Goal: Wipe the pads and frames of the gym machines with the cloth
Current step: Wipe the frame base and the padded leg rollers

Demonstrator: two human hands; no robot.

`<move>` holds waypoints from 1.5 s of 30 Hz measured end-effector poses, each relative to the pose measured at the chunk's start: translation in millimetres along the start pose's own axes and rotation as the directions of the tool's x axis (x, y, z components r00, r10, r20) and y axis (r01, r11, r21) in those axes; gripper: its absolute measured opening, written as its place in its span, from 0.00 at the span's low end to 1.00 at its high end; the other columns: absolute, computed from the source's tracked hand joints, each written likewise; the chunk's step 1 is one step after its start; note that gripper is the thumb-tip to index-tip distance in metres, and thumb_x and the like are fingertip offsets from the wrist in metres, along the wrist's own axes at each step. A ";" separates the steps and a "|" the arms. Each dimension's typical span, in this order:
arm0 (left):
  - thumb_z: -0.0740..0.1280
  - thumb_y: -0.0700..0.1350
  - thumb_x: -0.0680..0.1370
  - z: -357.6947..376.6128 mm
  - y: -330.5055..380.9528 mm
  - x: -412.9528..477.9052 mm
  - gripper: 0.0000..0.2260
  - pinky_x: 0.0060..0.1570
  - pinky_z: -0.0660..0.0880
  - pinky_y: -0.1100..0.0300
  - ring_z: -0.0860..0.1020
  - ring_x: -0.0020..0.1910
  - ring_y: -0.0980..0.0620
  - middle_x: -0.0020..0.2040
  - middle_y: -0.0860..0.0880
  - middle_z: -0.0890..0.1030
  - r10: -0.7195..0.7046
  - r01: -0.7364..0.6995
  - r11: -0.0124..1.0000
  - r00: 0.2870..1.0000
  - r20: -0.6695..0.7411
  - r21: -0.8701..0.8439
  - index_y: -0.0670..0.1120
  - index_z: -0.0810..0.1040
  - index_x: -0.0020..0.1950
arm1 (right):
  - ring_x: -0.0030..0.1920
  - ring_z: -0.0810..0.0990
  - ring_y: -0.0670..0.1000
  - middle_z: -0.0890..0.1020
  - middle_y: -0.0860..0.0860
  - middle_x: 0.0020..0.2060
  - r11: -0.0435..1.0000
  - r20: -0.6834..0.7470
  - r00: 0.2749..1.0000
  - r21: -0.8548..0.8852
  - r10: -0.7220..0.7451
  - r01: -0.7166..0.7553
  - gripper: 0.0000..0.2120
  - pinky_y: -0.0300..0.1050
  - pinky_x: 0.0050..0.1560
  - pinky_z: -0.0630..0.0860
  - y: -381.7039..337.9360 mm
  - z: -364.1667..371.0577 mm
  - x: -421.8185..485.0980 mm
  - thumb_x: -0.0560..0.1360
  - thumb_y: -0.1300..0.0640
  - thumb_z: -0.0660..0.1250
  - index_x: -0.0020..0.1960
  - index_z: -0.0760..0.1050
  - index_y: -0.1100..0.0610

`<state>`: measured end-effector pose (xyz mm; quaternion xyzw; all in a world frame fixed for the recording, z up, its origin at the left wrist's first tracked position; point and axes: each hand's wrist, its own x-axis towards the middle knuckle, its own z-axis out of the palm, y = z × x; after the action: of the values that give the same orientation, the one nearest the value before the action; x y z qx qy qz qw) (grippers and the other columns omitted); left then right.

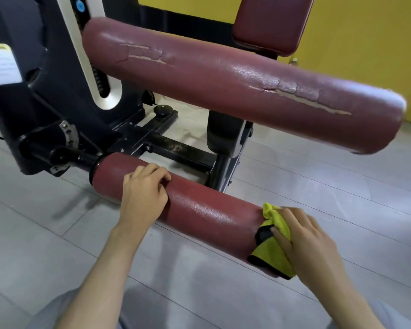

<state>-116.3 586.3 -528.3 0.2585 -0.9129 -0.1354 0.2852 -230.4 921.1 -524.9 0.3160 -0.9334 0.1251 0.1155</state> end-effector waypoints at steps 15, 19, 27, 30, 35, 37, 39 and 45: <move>0.68 0.31 0.70 -6.0 -8.2 -15.1 0.21 0.57 0.67 0.52 0.77 0.52 0.50 0.54 0.56 0.80 0.059 -0.063 0.996 0.996 0.072 0.061 0.51 0.82 0.58 | 0.57 0.80 0.59 0.79 0.52 0.59 0.976 0.086 0.973 0.057 -0.214 0.210 0.19 0.55 0.52 0.77 -165.5 60.4 94.8 0.82 0.41 0.60 0.68 0.72 0.51; 0.65 0.31 0.70 -9.1 -9.8 -15.4 0.23 0.62 0.66 0.51 0.76 0.54 0.52 0.56 0.56 0.79 0.064 -0.067 0.997 0.993 0.095 0.026 0.51 0.82 0.59 | 0.59 0.79 0.56 0.79 0.49 0.60 0.961 0.045 0.961 0.055 -0.272 0.270 0.18 0.53 0.52 0.76 -130.4 45.9 72.9 0.80 0.42 0.64 0.66 0.74 0.48; 0.65 0.31 0.74 -14.1 -11.9 -9.3 0.20 0.64 0.66 0.52 0.75 0.55 0.53 0.55 0.56 0.78 0.089 -0.085 0.996 0.988 0.123 -0.041 0.49 0.82 0.60 | 0.62 0.78 0.52 0.77 0.42 0.62 0.990 -0.007 0.991 -0.047 -0.136 0.136 0.17 0.50 0.53 0.74 -29.3 10.0 13.0 0.80 0.40 0.60 0.67 0.72 0.42; 0.66 0.33 0.76 -22.8 -17.9 -11.7 0.18 0.65 0.67 0.52 0.75 0.55 0.54 0.57 0.56 0.79 0.107 -0.096 0.992 0.984 0.141 -0.082 0.49 0.82 0.62 | 0.62 0.78 0.53 0.78 0.43 0.61 0.988 -0.023 0.990 -0.072 -0.137 0.135 0.18 0.52 0.51 0.77 -23.3 10.2 9.0 0.81 0.40 0.59 0.67 0.74 0.44; 0.66 0.34 0.77 -38.5 -40.1 -14.3 0.18 0.63 0.69 0.51 0.74 0.58 0.53 0.60 0.54 0.78 -0.043 0.045 0.995 0.998 0.036 -0.083 0.49 0.80 0.63 | 0.57 0.80 0.55 0.80 0.45 0.57 0.989 -0.052 0.988 -0.043 -0.143 0.141 0.21 0.52 0.49 0.76 -57.3 18.6 28.6 0.80 0.40 0.55 0.65 0.75 0.48; 0.66 0.34 0.77 -41.3 -51.7 -12.5 0.18 0.64 0.71 0.47 0.74 0.61 0.49 0.62 0.52 0.77 -0.132 0.131 0.987 0.991 -0.002 -0.088 0.48 0.80 0.65 | 0.56 0.80 0.56 0.80 0.46 0.56 0.990 -0.029 0.990 -0.014 -0.141 0.141 0.20 0.52 0.50 0.77 -82.5 26.2 42.0 0.81 0.40 0.55 0.66 0.74 0.47; 0.65 0.35 0.78 -42.7 -60.3 -9.7 0.18 0.64 0.71 0.46 0.73 0.64 0.46 0.65 0.49 0.75 -0.226 0.223 0.969 0.974 -0.017 -0.105 0.46 0.78 0.67 | 0.56 0.80 0.56 0.80 0.46 0.56 0.988 0.008 0.988 0.017 -0.155 0.155 0.19 0.53 0.51 0.77 -111.8 38.1 58.4 0.81 0.40 0.56 0.67 0.73 0.47; 0.63 0.36 0.79 -42.9 -71.4 -14.7 0.21 0.69 0.70 0.45 0.72 0.68 0.43 0.69 0.45 0.74 -0.424 0.412 0.887 0.905 -0.017 -0.208 0.44 0.73 0.72 | 0.52 0.81 0.61 0.81 0.53 0.52 0.982 -0.026 0.982 -0.038 -0.186 0.185 0.20 0.56 0.46 0.78 -229.6 84.7 107.1 0.76 0.42 0.69 0.61 0.76 0.52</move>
<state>-52.4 530.8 -528.7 0.4231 -0.8084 -0.2765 0.3019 -182.8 658.4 -536.3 0.3977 -0.9001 0.1017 0.1459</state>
